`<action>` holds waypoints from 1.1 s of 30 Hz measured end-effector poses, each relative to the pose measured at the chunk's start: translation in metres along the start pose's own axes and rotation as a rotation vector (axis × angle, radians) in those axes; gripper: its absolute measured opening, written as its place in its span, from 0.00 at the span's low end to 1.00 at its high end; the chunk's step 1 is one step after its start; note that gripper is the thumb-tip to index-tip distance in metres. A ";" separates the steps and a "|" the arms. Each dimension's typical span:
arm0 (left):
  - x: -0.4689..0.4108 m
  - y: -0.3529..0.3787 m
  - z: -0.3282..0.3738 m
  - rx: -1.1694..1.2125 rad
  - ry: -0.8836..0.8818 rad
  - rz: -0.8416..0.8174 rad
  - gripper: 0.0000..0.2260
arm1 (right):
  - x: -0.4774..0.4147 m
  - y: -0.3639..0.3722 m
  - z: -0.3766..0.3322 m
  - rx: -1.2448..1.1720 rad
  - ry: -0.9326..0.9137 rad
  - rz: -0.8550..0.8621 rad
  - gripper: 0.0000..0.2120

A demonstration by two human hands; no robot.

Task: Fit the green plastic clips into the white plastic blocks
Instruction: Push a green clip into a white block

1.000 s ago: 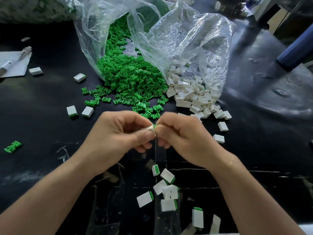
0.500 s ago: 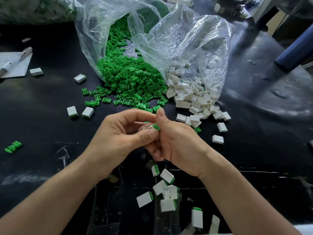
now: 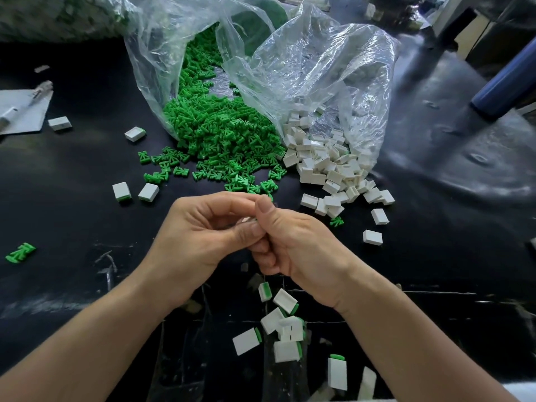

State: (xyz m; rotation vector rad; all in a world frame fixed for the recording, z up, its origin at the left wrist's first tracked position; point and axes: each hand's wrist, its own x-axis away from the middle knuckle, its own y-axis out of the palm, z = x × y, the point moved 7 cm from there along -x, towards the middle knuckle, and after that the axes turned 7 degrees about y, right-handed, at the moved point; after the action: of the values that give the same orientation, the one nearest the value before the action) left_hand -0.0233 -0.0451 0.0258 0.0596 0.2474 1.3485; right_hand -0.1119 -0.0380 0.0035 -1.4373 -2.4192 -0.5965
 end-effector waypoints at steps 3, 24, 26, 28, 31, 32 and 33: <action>0.000 -0.001 -0.001 -0.004 -0.003 -0.006 0.09 | 0.000 0.001 -0.002 -0.023 -0.027 -0.005 0.16; -0.002 -0.006 -0.006 0.043 -0.095 0.024 0.07 | -0.001 0.002 0.000 0.028 0.064 -0.083 0.20; -0.001 -0.005 -0.005 0.043 -0.094 0.027 0.07 | -0.002 0.001 0.002 0.044 0.073 -0.081 0.22; -0.001 -0.004 -0.005 0.047 -0.097 0.024 0.07 | -0.003 0.000 0.003 0.050 0.066 -0.078 0.22; -0.002 -0.005 -0.007 0.055 -0.116 0.025 0.08 | -0.004 -0.001 0.001 0.048 0.021 -0.072 0.21; -0.002 -0.006 -0.008 0.062 -0.127 0.022 0.09 | -0.004 -0.001 0.000 0.051 0.010 -0.071 0.22; -0.002 -0.007 -0.009 0.071 -0.142 0.023 0.10 | -0.004 -0.001 0.000 0.061 0.003 -0.070 0.25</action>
State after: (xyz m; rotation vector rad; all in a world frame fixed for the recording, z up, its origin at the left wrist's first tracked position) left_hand -0.0190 -0.0494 0.0163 0.2174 0.1753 1.3520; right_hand -0.1112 -0.0417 0.0019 -1.3318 -2.4723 -0.5353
